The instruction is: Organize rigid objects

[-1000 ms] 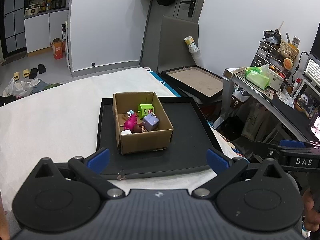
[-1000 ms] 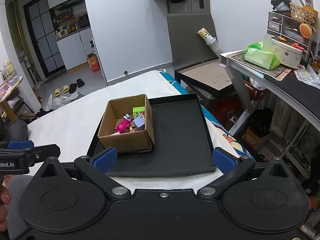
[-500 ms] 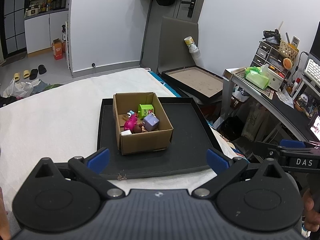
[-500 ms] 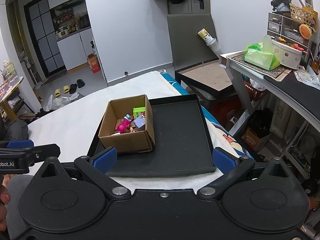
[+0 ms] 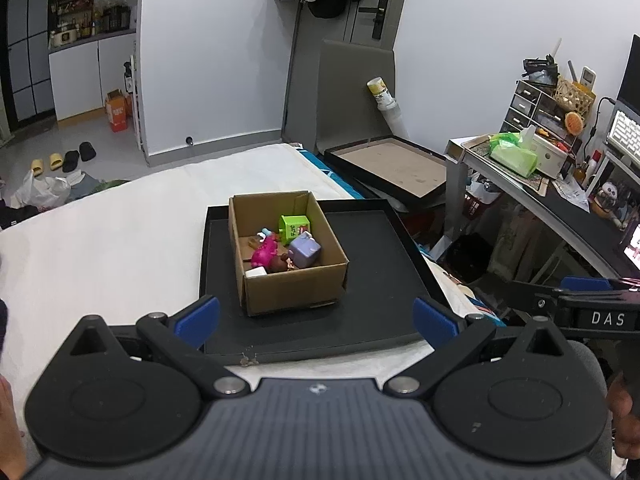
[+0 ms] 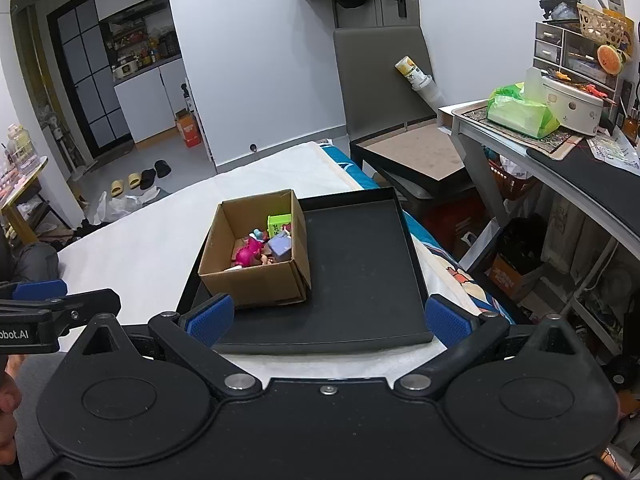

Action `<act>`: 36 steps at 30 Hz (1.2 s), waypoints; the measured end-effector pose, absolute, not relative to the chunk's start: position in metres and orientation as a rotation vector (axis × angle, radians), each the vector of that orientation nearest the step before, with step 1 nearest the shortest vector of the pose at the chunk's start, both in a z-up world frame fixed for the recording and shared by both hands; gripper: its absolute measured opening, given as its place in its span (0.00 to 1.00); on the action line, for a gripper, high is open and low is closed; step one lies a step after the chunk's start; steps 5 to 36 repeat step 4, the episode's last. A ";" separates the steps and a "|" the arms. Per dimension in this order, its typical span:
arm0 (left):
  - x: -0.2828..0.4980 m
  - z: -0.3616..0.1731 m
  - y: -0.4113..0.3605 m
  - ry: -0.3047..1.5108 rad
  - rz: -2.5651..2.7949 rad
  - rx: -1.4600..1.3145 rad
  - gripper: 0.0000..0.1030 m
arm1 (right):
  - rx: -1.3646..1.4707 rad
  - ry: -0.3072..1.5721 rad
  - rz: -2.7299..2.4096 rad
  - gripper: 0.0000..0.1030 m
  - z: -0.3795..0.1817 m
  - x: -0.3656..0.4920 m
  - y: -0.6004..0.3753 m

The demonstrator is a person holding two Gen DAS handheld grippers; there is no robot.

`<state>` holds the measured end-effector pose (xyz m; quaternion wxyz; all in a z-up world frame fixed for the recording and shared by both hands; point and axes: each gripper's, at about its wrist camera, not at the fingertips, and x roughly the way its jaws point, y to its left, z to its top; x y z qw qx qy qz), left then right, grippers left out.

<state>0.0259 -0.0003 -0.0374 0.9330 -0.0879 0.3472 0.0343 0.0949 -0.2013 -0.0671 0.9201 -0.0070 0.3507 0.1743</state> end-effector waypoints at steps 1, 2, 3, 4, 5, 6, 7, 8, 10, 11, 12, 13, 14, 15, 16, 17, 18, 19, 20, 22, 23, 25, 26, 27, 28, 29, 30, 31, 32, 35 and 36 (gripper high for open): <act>0.026 -0.037 -0.001 0.711 0.068 -0.183 0.99 | -0.015 0.721 0.359 1.00 -0.067 0.094 -0.201; 0.025 -0.037 -0.001 0.711 0.066 -0.185 0.99 | -0.016 0.720 0.359 1.00 -0.067 0.094 -0.201; 0.025 -0.036 -0.001 0.710 0.064 -0.186 0.99 | -0.018 0.720 0.359 1.00 -0.067 0.094 -0.201; 0.026 -0.036 -0.001 0.711 0.060 -0.186 0.99 | -0.016 0.720 0.357 1.00 -0.067 0.094 -0.201; 0.026 -0.036 -0.001 0.711 0.060 -0.186 0.99 | -0.016 0.720 0.357 1.00 -0.067 0.094 -0.201; 0.026 -0.036 -0.001 0.711 0.060 -0.186 0.99 | -0.016 0.720 0.357 1.00 -0.067 0.094 -0.201; 0.026 -0.036 -0.001 0.711 0.060 -0.186 0.99 | -0.016 0.720 0.357 1.00 -0.067 0.094 -0.201; 0.026 -0.036 -0.001 0.711 0.060 -0.186 0.99 | -0.016 0.720 0.357 1.00 -0.067 0.094 -0.201; 0.026 -0.036 -0.001 0.711 0.060 -0.186 0.99 | -0.016 0.720 0.357 1.00 -0.067 0.094 -0.201; 0.026 -0.036 -0.001 0.711 0.060 -0.186 0.99 | -0.016 0.720 0.357 1.00 -0.067 0.094 -0.201; 0.026 -0.036 -0.001 0.711 0.060 -0.186 0.99 | -0.016 0.720 0.357 1.00 -0.067 0.094 -0.201; 0.026 -0.036 -0.001 0.711 0.060 -0.186 0.99 | -0.016 0.720 0.357 1.00 -0.067 0.094 -0.201; 0.026 -0.036 -0.001 0.711 0.060 -0.186 0.99 | -0.016 0.720 0.357 1.00 -0.067 0.094 -0.201; 0.026 -0.036 -0.001 0.711 0.060 -0.186 0.99 | -0.016 0.720 0.357 1.00 -0.067 0.094 -0.201; 0.026 -0.036 -0.001 0.711 0.060 -0.186 0.99 | -0.016 0.720 0.357 1.00 -0.067 0.094 -0.201; 0.026 -0.036 -0.001 0.711 0.060 -0.186 0.99 | -0.016 0.720 0.357 1.00 -0.067 0.094 -0.201; 0.026 -0.036 -0.001 0.711 0.060 -0.186 0.99 | -0.016 0.720 0.357 1.00 -0.067 0.094 -0.201; 0.026 -0.036 -0.001 0.711 0.060 -0.186 0.99 | -0.016 0.720 0.357 1.00 -0.067 0.094 -0.201; 0.026 -0.036 -0.001 0.711 0.060 -0.186 0.99 | -0.016 0.720 0.357 1.00 -0.067 0.094 -0.201; 0.026 -0.036 -0.001 0.711 0.060 -0.186 0.99 | -0.016 0.720 0.357 1.00 -0.067 0.094 -0.201; 0.026 -0.036 -0.001 0.711 0.060 -0.186 0.99 | -0.016 0.720 0.357 1.00 -0.067 0.094 -0.201; 0.026 -0.036 -0.001 0.711 0.060 -0.186 0.99 | -0.016 0.720 0.357 1.00 -0.067 0.094 -0.201; 0.026 -0.036 -0.001 0.711 0.060 -0.186 0.99 | -0.016 0.720 0.357 1.00 -0.067 0.094 -0.201; 0.026 -0.036 -0.001 0.711 0.060 -0.186 0.99 | -0.016 0.720 0.357 1.00 -0.067 0.094 -0.201; 0.026 -0.036 -0.001 0.711 0.060 -0.186 0.99 | -0.016 0.720 0.357 1.00 -0.067 0.094 -0.201; 0.026 -0.036 -0.001 0.711 0.060 -0.186 0.99 | -0.016 0.720 0.357 1.00 -0.067 0.094 -0.201; 0.026 -0.036 -0.001 0.711 0.060 -0.186 0.99 | -0.016 0.720 0.357 1.00 -0.067 0.094 -0.201; 0.026 -0.036 -0.001 0.711 0.060 -0.186 0.99 | -0.016 0.720 0.357 1.00 -0.067 0.094 -0.201; 0.026 -0.036 -0.001 0.711 0.060 -0.186 0.99 | -0.016 0.720 0.357 1.00 -0.067 0.094 -0.201; 0.026 -0.036 -0.001 0.711 0.060 -0.186 0.99 | -0.016 0.720 0.357 1.00 -0.067 0.094 -0.201; 0.026 -0.036 -0.001 0.711 0.060 -0.186 0.99 | -0.016 0.720 0.357 1.00 -0.067 0.094 -0.201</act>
